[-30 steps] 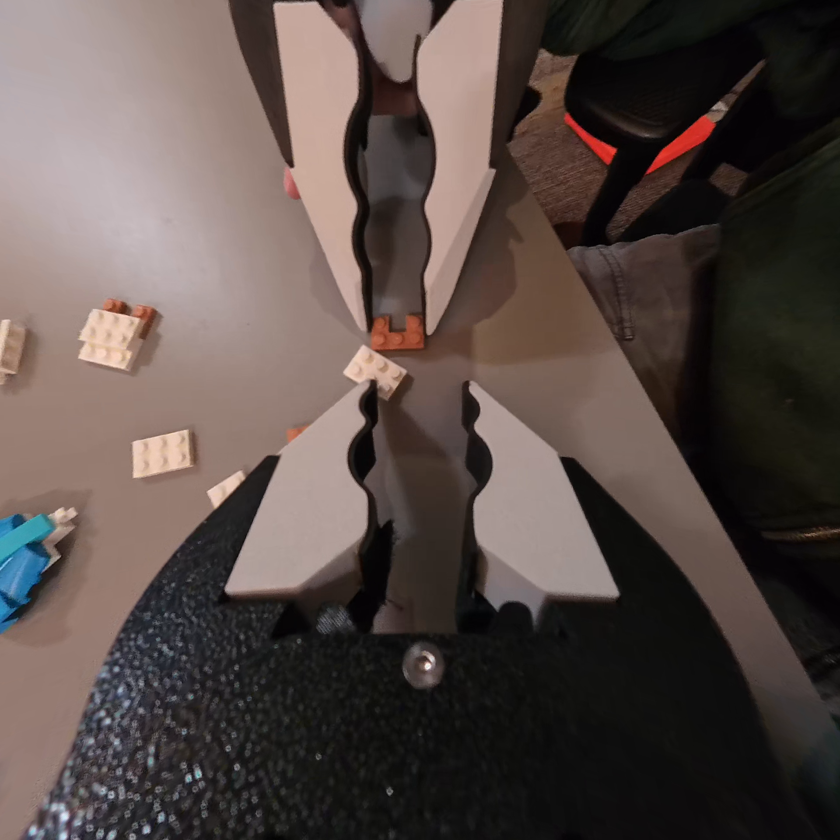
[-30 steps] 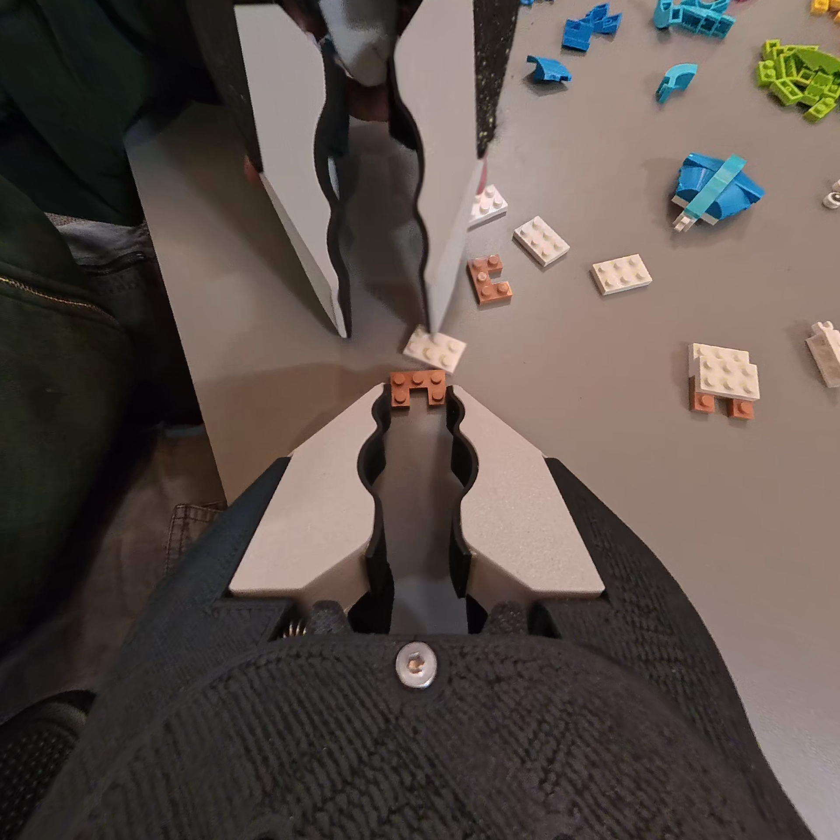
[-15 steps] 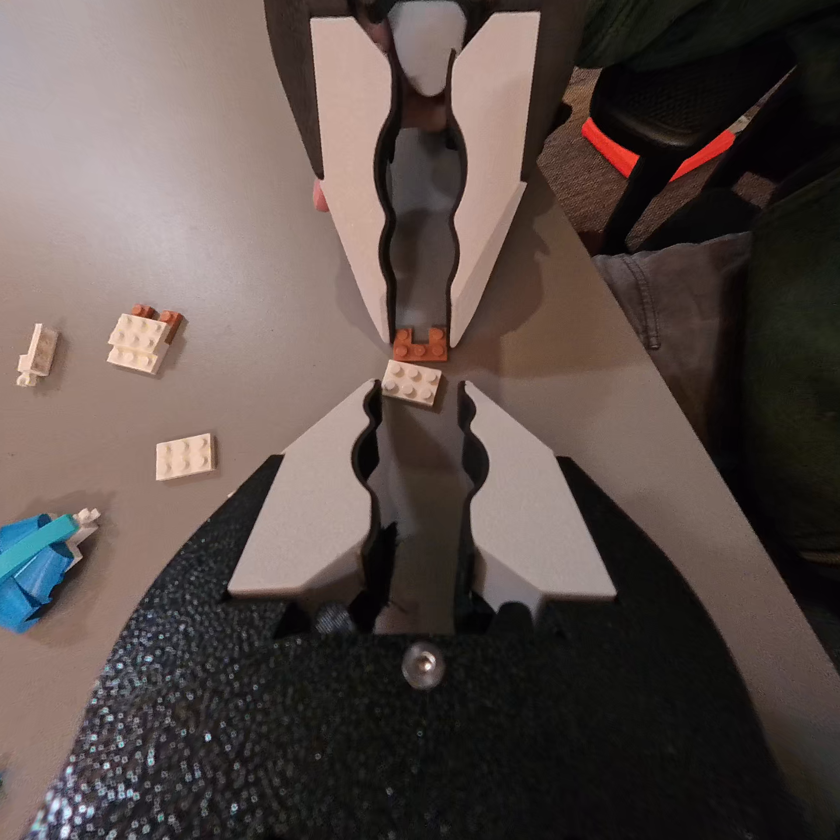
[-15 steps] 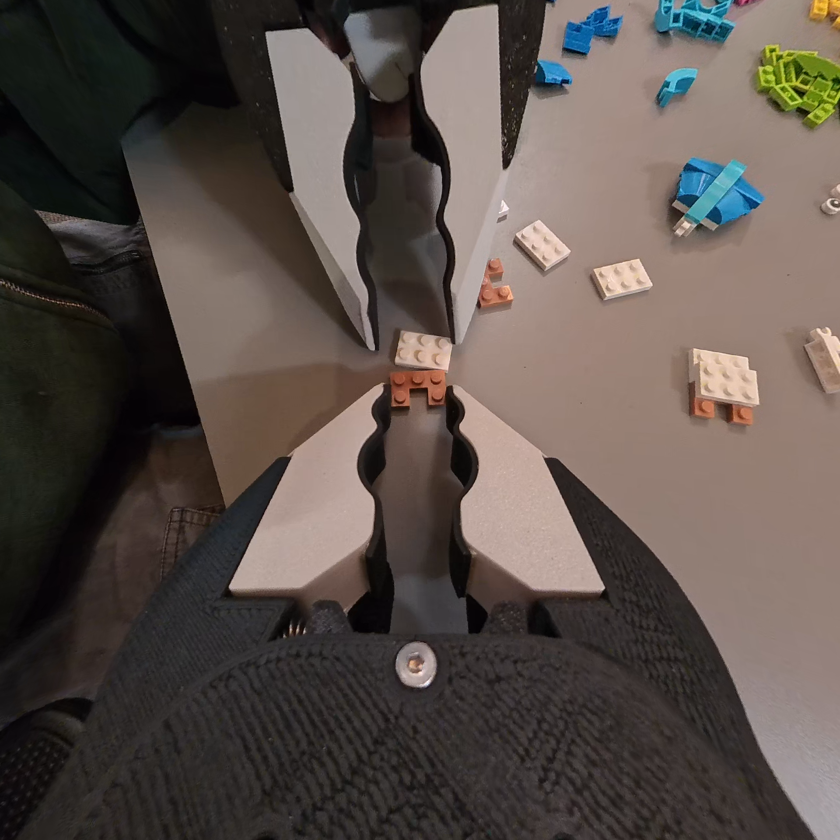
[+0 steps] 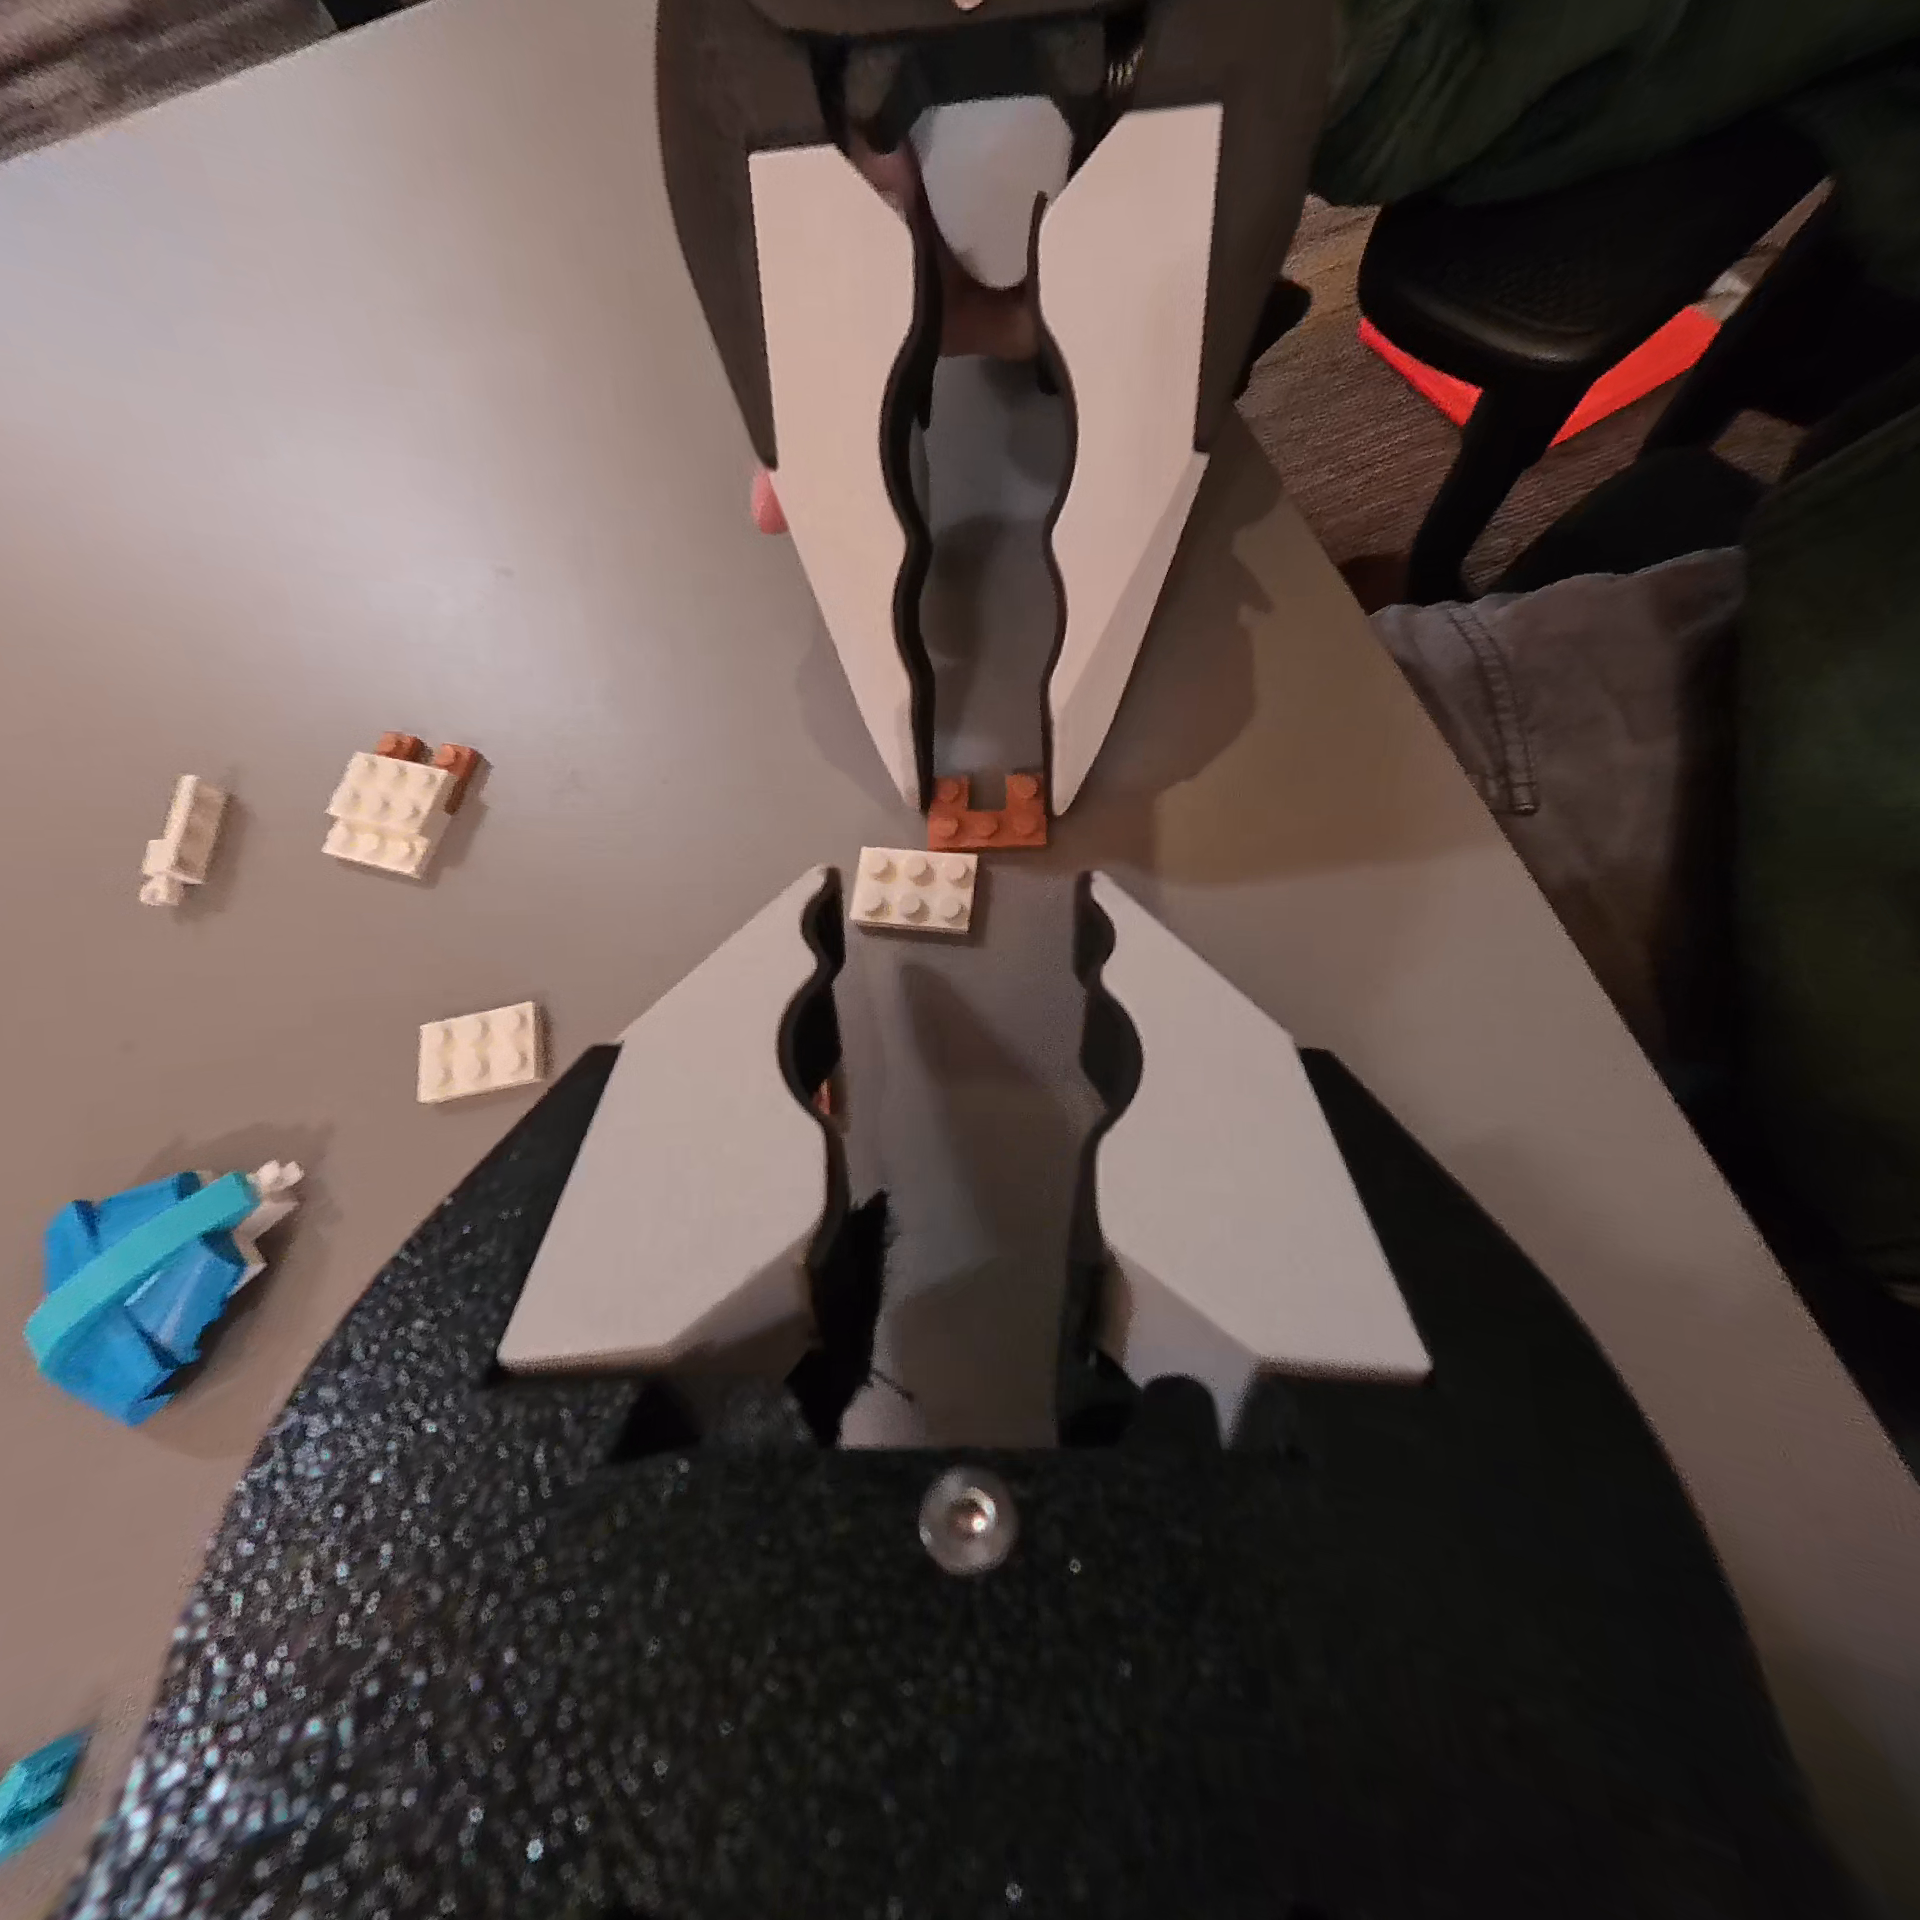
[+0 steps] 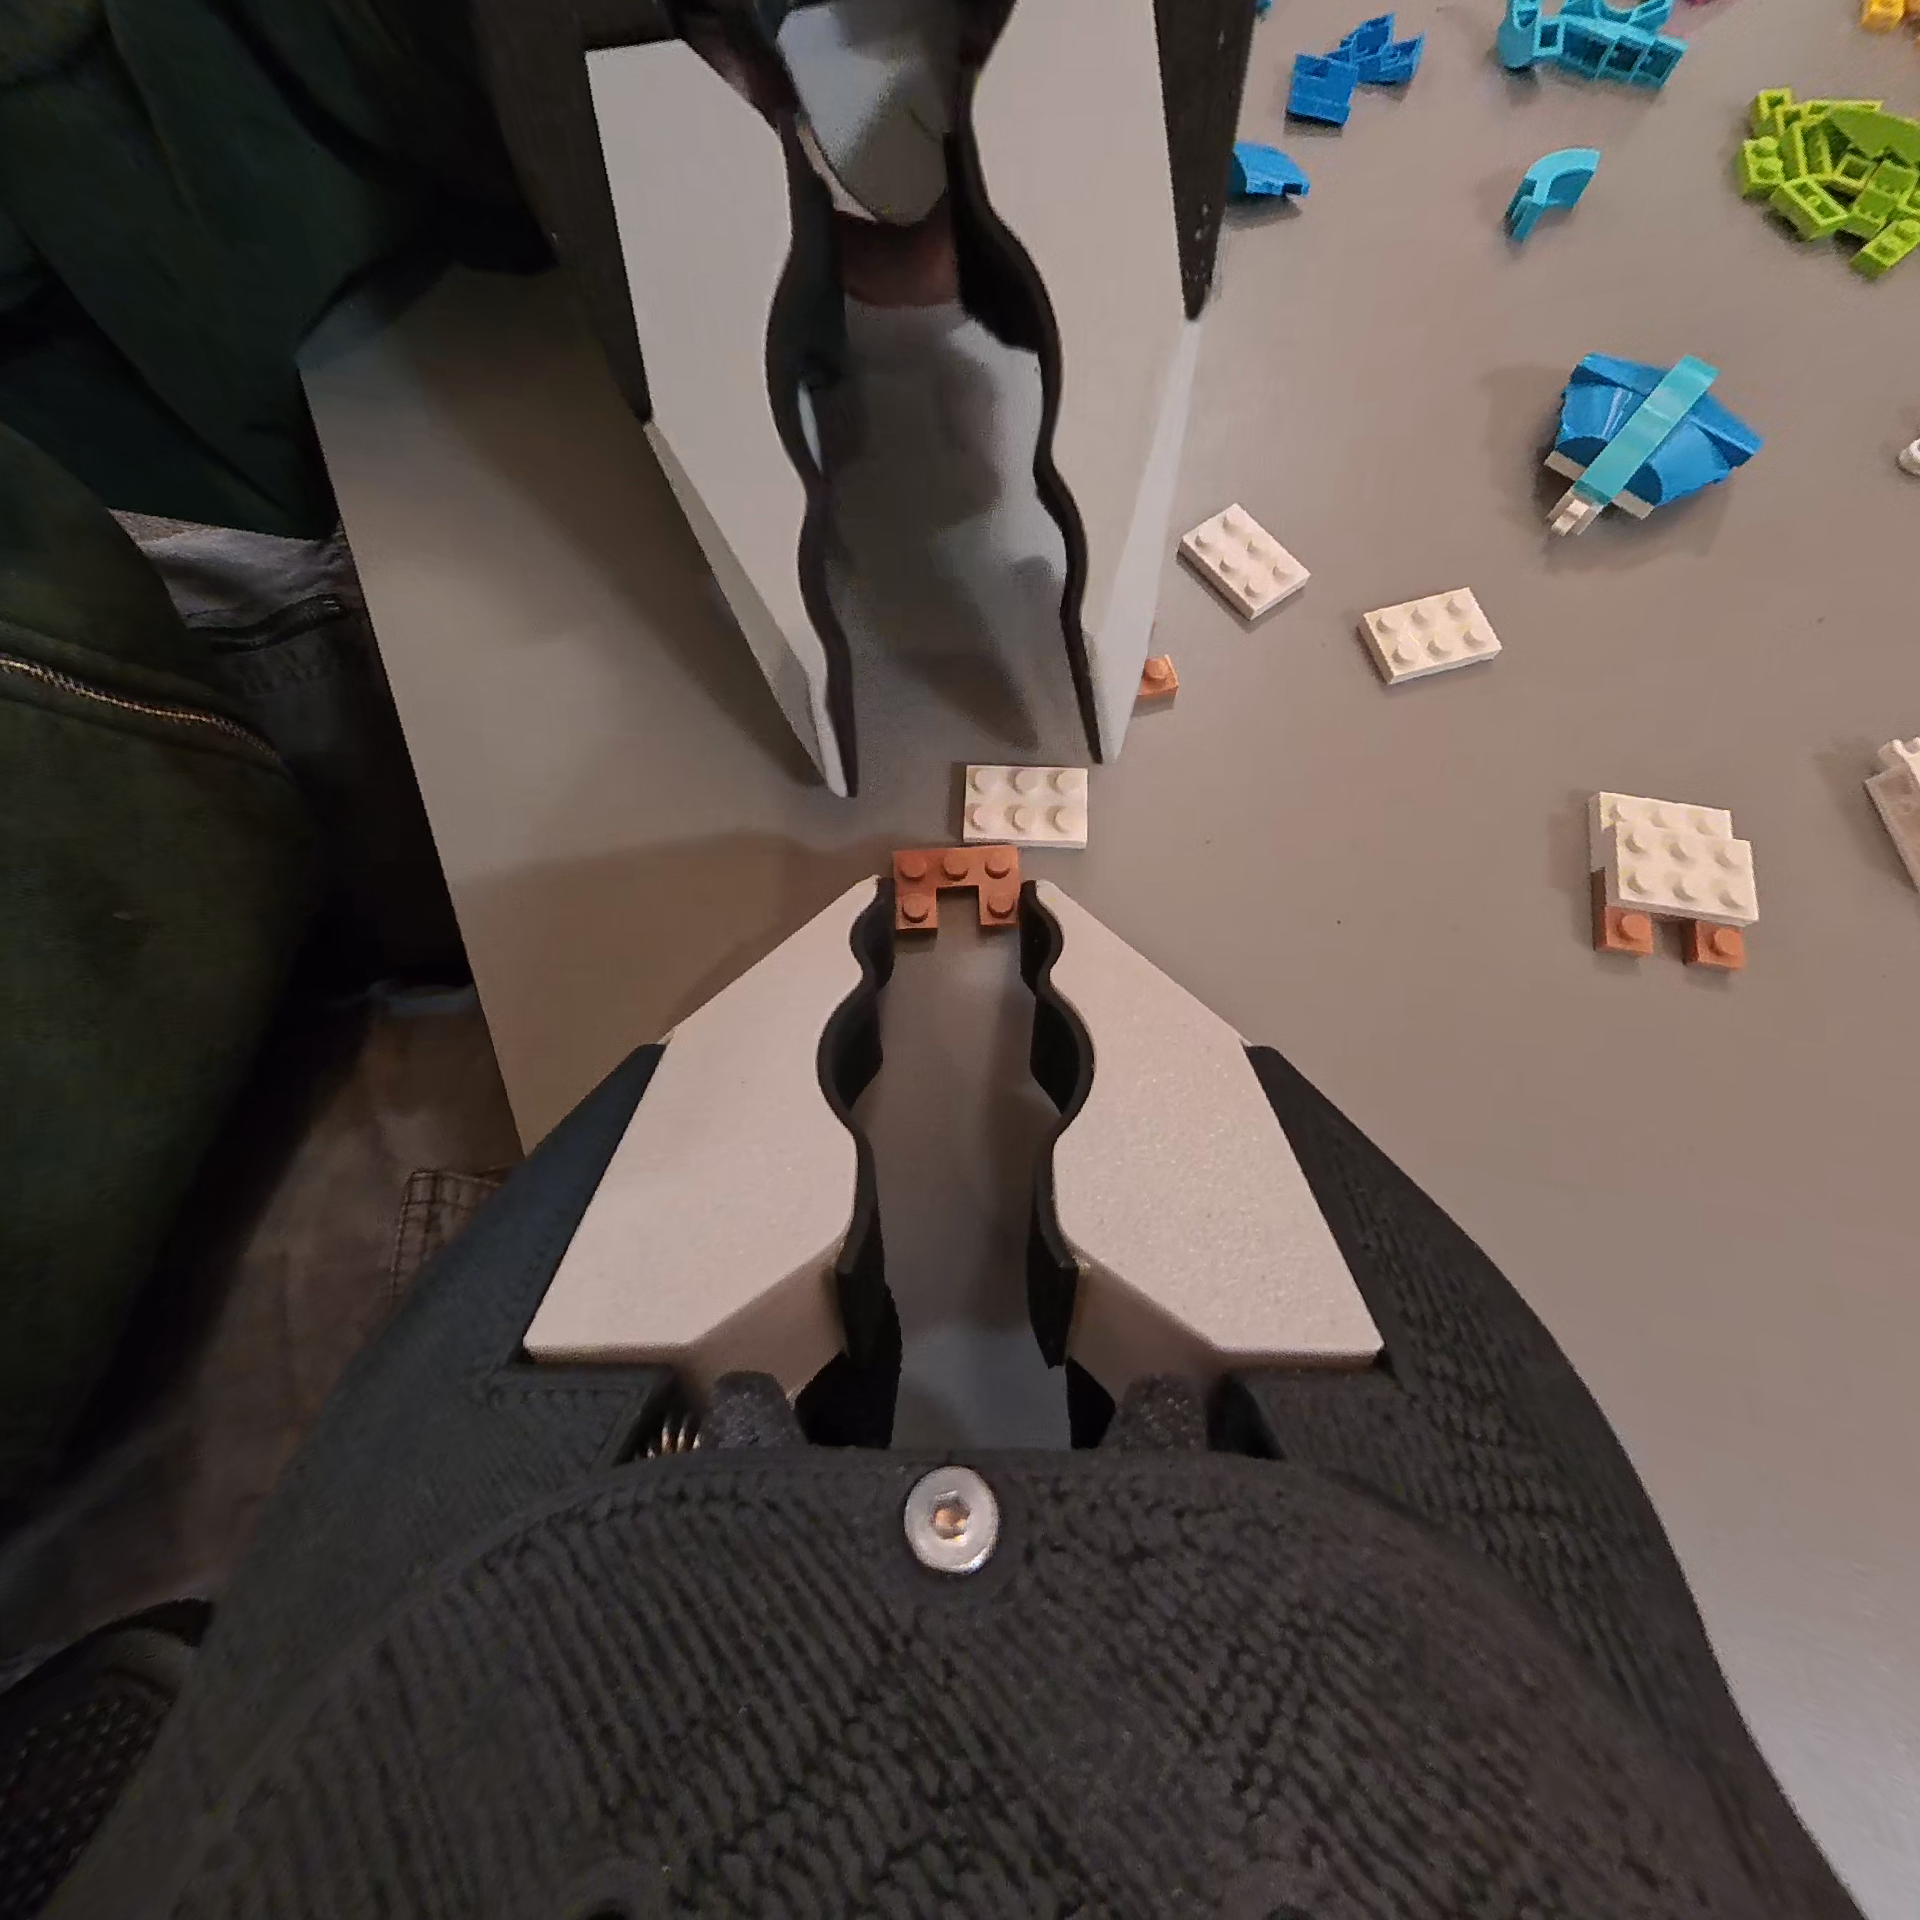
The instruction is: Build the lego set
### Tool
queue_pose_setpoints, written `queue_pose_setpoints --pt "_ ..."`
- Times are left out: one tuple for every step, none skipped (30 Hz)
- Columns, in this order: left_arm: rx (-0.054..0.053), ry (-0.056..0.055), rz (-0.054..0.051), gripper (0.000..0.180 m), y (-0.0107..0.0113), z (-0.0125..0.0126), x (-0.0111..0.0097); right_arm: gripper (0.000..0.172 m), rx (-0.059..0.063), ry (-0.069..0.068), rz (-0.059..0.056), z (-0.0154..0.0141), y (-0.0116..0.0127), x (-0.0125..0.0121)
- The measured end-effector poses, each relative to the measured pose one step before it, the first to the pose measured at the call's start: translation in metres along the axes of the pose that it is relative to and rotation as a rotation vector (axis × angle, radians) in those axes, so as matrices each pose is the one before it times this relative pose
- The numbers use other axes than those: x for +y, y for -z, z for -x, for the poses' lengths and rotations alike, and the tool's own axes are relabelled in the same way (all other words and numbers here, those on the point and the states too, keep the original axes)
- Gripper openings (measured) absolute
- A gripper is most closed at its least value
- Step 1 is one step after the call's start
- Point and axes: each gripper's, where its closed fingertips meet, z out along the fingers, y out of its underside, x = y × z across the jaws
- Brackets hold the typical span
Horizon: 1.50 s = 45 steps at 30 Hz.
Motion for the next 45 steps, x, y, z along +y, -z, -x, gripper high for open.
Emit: queue_pose_setpoints --pt "0.0083 0.0146 0.0085 0.043 -0.00117 -0.00023 0.00180 0.024 -0.0011 0.0010 0.0005 0.00015 0.00020 0.00020" --pt "0.0020 0.0080 0.0134 0.044 -0.00115 0.00050 0.00274 0.024 0.0004 0.0027 0.0008 0.00007 0.00003 0.00010" --pt "0.0013 0.0053 0.0078 0.044 -0.00101 0.00049 0.00184 0.024 0.0016 0.0032 0.0010 0.00009 -0.00001 0.00008" --pt "0.0063 0.0099 -0.0079 0.042 -0.00008 0.00000 -0.00093 0.024 0.0019 0.0038 0.0012 -0.00008 -0.00002 -0.00004" --pt "-0.0019 0.0044 0.0073 0.042 -0.00043 0.00127 0.00124 0.024 0.0017 0.0037 0.0012 0.00003 0.00001 0.00010" --pt "-0.0003 0.0056 0.0004 0.040 -0.00016 0.00077 -0.00001 0.024 0.0010 0.0021 0.0009 -0.00005 -0.00006 0.00003" --pt "0.0033 0.0036 0.0007 0.039 -0.00016 0.00023 -0.00015 0.024 0.0004 0.0001 0.0002 -0.00004 -0.00006 -0.00004" --pt "0.0048 0.0015 0.0003 0.036 -0.00018 -0.00036 0.00003 0.024 0.0006 -0.0003 -0.0004 -0.00005 -0.00010 -0.00012" --pt "0.0093 0.0020 -0.0003 0.033 -0.00022 -0.00123 -0.00008 0.024 0.0012 0.0008 -0.0003 -0.00011 -0.00008 -0.00009" --pt "0.0033 0.0030 -0.0015 0.030 -0.00029 -0.00038 -0.00009 0.024 0.0012 0.0006 0.0001 -0.00009 -0.00005 -0.00003" --pt "0.0049 0.0015 -0.0020 0.027 -0.00028 -0.00090 -0.00014 0.024 0.0004 -0.0003 0.0004 -0.00011 -0.00006 -0.00002" --pt "-0.0017 0.0022 -0.0007 0.023 -0.00004 0.00016 0.00005 0.024 -0.0002 -0.0006 -0.0001 -0.00003 -0.00002 -0.00003" --pt "-0.0003 -0.0002 -0.0001 0.023 0.00014 0.00003 0.00011 0.024 -0.0006 -0.0013 -0.0011 0.00004 -0.00001 0.00003" --pt "-0.0016 -0.0029 0.0009 0.023 -0.00004 -0.00006 0.00002 0.024 -0.0010 -0.0020 -0.0018 0.00002 0.00007 -0.00008" --pt "-0.0027 -0.0047 0.0011 0.023 0.00017 -0.00008 -0.00008 0.024 -0.0013 -0.0022 -0.0018 -0.00002 -0.00001 -0.00002" --pt "-0.0028 -0.0033 0.0016 0.023 0.00000 0.00006 -0.00005 0.024 -0.0015 -0.0022 -0.0011 0.00000 0.00004 0.00008" --pt "-0.0055 -0.0020 0.0019 0.023 0.00010 0.00045 -0.00007 0.024 -0.0006 -0.0016 -0.0004 -0.00012 0.00000 -0.00004" --pt "-0.0093 -0.0011 0.0020 0.023 0.00033 0.00100 0.00001 0.024 0.0007 -0.0008 -0.0003 -0.00014 -0.00003 -0.00005" --pt "-0.0040 -0.0029 0.0028 0.023 0.00039 0.00018 0.00024 0.024 0.0019 0.0003 0.0000 -0.00026 -0.00007 -0.00006" --pt "-0.0069 -0.0011 0.0023 0.023 0.00044 0.00064 0.00026 0.024 0.0034 0.0016 0.0005 -0.00026 -0.00014 0.00006" --pt "-0.0046 0.0004 0.0011 0.023 0.00044 0.00061 0.00021 0.024 0.0042 0.0021 0.0005 -0.00030 -0.00005 0.00000" --pt "-0.0043 0.0012 -0.0011 0.023 0.00071 0.00080 -0.00009 0.024 0.0033 0.0005 0.0002 -0.00014 -0.00017 -0.00012" --pt "-0.0045 0.0026 -0.0065 0.023 0.00110 0.00085 -0.00109 0.024 0.0022 -0.0012 -0.0001 -0.00018 -0.00016 -0.00014" --pt "-0.0050 0.0052 -0.0109 0.023 0.00128 0.00106 -0.00179 0.024 0.0022 -0.0009 0.0000 -0.00033 -0.00009 -0.00008" --pt "0.0005 0.0063 -0.0129 0.023 0.00135 0.00023 -0.00218 0.026 0.0024 0.0008 -0.0002 -0.00027 -0.00007 -0.00008" --pt "0.0024 0.0048 -0.0131 0.023 0.00104 -0.00034 -0.00226 0.032 0.0010 0.0022 -0.0011 -0.00002 0.00011 -0.00013" --pt "0.0005 0.0026 -0.0105 0.023 0.00079 -0.00012 -0.00189 0.035 -0.0007 0.0017 -0.0042 0.00006 0.00037 -0.00055" --pt "0.0018 0.0018 -0.0049 0.023 0.00025 -0.00054 -0.00112 0.036 -0.0008 0.0001 -0.0077 -0.00016 0.00075 -0.00079" --pt "0.0002 0.0005 -0.0023 0.023 -0.00027 -0.00033 -0.00069 0.038 -0.0005 -0.0004 -0.0088 -0.00054 0.00099 -0.00083" --pt "0.0009 -0.0003 0.0016 0.023 -0.00099 -0.00067 -0.00006 0.038 -0.0018 0.0011 -0.0072 -0.00036 0.00106 -0.00053" --pt "0.0021 0.0002 0.0055 0.023 -0.00113 -0.00068 0.00055 0.038 -0.0067 0.0044 -0.0033 0.00052 0.00074 -0.00008" --pt "0.0011 0.0013 0.0069 0.023 -0.00116 -0.00062 0.00090 0.038 -0.0110 0.0052 0.0017 0.00141 0.00028 0.00062" --pt "0.0029 0.0033 0.0045 0.023 -0.00090 -0.00071 0.00053 0.038 -0.0145 0.0053 0.0044 0.00221 -0.00008 0.00081" --pt "0.0067 0.0047 0.0015 0.023 -0.00028 -0.00133 -0.00012 0.038 -0.0134 0.0057 0.0053 0.00210 -0.00048 0.00070" --pt "0.0048 0.0038 -0.0040 0.023 0.00018 -0.00092 -0.00097 0.038 -0.0084 0.0034 0.0070 0.00140 -0.00069 0.00081" --pt "0.0036 0.0036 -0.0049 0.022 0.00060 -0.00074 -0.00121 0.038 -0.0049 0.0007 0.0083 0.00060 -0.00072 0.00099" --pt "0.0030 0.0044 -0.0036 0.023 0.00055 -0.00062 -0.00100 0.037 -0.0027 0.0003 0.0037 0.00034 -0.00040 0.00037" --pt "0.0027 0.0046 -0.0008 0.023 0.00032 -0.00058 -0.00058 0.036 -0.0012 -0.0002 -0.0003 -0.00001 -0.00004 -0.00006" --pt "0.0022 0.0026 0.0027 0.023 0.00001 -0.00057 0.00010 0.034 0.0004 -0.0008 -0.0003 0.00000 -0.00002 -0.00004" --pt "0.0022 0.0001 0.0044 0.023 -0.00041 -0.00059 0.00067 0.032 0.0023 -0.0001 0.0002 -0.00031 0.00001 0.00003" --pt "0.0044 0.0003 0.0057 0.023 -0.00067 -0.00089 0.00082 0.030 0.0028 0.0013 0.0004 -0.00027 -0.00003 0.00001" --pt "0.0019 0.0012 0.0068 0.023 -0.00086 -0.00039 0.00101 0.028 0.0019 0.0030 0.0003 0.00005 -0.00007 -0.00003" --pt "0.0023 0.0010 0.0064 0.023 -0.00076 -0.00054 0.00092 0.027 0.0002 0.0033 0.0002 0.00028 -0.00016 -0.00011" --pt "0.0011 -0.0003 0.0030 0.023 -0.00050 -0.00030 0.00047 0.026 -0.0002 0.0019 0.0000 0.00022 -0.00012 -0.00009" --pt "0.0010 0.0000 0.0014 0.023 -0.00019 -0.00033 0.00021 0.025 0.0009 -0.0002 0.0000 -0.00018 -0.00016 -0.00014"
